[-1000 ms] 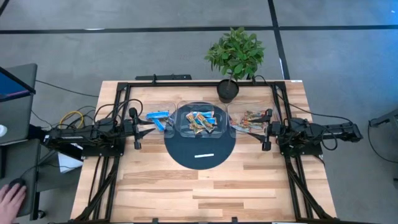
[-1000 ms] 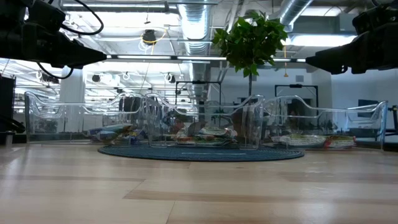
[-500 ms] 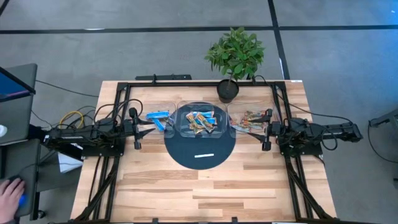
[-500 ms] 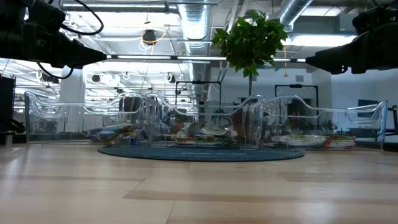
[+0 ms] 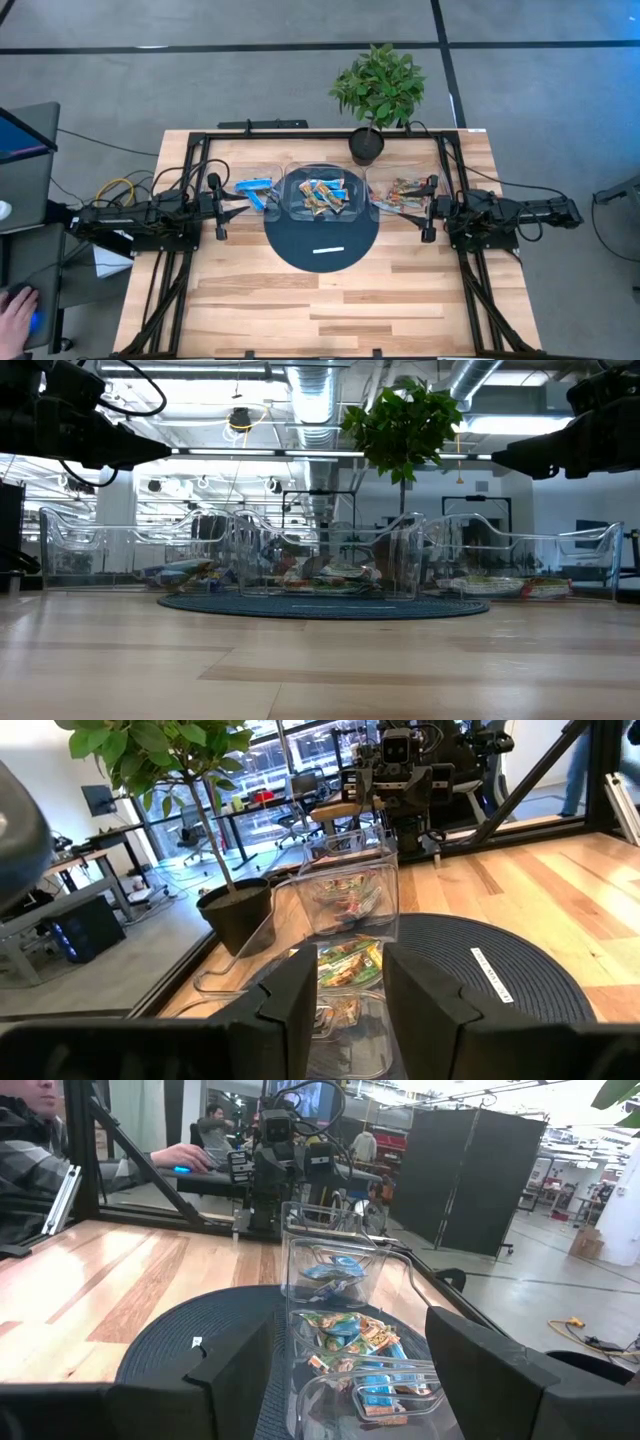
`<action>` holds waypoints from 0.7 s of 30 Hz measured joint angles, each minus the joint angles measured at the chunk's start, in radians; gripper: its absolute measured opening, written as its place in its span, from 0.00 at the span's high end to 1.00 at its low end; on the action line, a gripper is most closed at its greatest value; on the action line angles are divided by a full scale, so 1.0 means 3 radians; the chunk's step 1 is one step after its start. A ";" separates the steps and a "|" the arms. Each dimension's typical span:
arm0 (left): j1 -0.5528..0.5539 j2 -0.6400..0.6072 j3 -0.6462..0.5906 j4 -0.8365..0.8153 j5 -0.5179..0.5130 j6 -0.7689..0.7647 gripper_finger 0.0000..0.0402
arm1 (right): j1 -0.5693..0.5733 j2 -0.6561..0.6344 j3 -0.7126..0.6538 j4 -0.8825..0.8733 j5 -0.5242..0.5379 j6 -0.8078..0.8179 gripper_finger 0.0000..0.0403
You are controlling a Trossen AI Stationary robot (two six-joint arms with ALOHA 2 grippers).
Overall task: Pick and place Granola Bars by type
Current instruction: Return to Home Position
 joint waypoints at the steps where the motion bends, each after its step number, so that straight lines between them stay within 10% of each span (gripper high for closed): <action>1: 0.0000 -0.0001 0.0000 0.0000 0.0000 -0.0010 0.72 | 0.0000 0.0000 0.0000 0.0000 0.0000 0.0000 0.37; 21: 0.0000 -0.0001 0.0000 0.0000 0.0000 0.0000 0.72 | -0.0001 0.0000 0.0000 -0.0001 0.0000 0.0000 0.37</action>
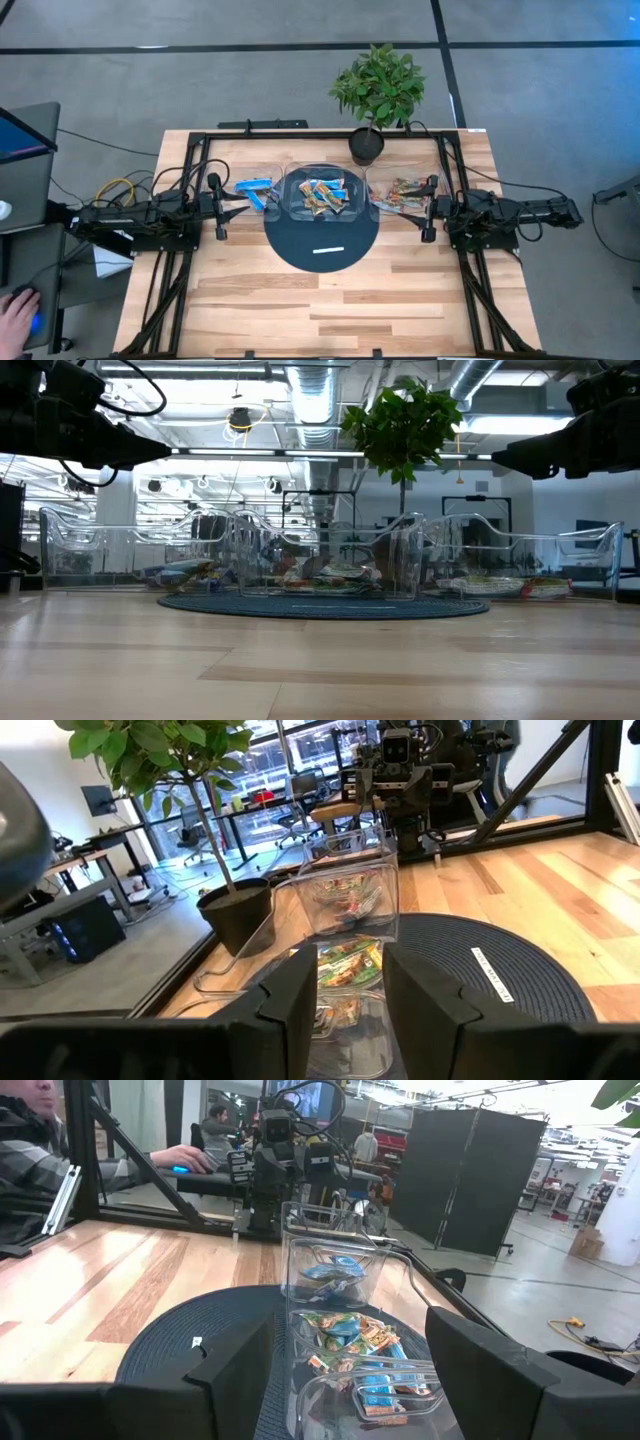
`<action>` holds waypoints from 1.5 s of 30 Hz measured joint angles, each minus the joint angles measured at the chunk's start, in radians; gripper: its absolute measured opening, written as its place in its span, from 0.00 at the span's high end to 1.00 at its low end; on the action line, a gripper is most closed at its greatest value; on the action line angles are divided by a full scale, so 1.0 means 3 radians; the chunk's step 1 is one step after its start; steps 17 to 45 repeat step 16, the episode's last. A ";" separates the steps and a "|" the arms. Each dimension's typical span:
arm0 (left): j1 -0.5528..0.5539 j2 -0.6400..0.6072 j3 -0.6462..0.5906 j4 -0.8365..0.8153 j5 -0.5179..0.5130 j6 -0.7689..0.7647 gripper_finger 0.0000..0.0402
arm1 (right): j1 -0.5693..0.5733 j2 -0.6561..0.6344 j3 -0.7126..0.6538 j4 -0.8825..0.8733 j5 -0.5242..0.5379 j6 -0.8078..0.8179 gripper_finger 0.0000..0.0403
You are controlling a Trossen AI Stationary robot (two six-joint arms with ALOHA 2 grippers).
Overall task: Pick and place Granola Bars by type
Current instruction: Return to Home Position
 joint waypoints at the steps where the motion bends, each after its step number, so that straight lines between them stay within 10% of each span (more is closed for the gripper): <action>1: 0.0000 0.0001 0.0000 0.0000 0.0000 0.0005 0.72 | 0.0001 0.0000 0.0000 0.0001 0.0000 0.0000 0.37; 45: -0.0001 0.0000 0.0000 0.0000 0.0000 -0.0001 0.72 | 0.0001 0.0000 0.0000 0.0001 0.0000 0.0000 0.37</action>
